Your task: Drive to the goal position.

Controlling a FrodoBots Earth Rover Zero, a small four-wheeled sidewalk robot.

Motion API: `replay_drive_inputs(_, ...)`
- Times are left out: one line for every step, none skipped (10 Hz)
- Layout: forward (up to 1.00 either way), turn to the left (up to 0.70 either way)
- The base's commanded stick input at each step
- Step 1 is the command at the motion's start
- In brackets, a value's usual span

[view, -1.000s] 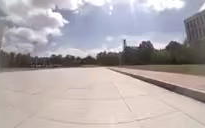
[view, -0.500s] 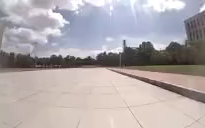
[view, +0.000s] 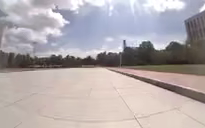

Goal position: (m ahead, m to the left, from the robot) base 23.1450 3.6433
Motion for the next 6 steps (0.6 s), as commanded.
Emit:
replay_drive_inputs(0.7,0.0)
replay_drive_inputs(0.7,0.0)
replay_drive_inputs(0.7,0.0)
replay_drive_inputs(0.7,0.0)
replay_drive_inputs(0.7,0.0)
replay_drive_inputs(0.7,0.0)
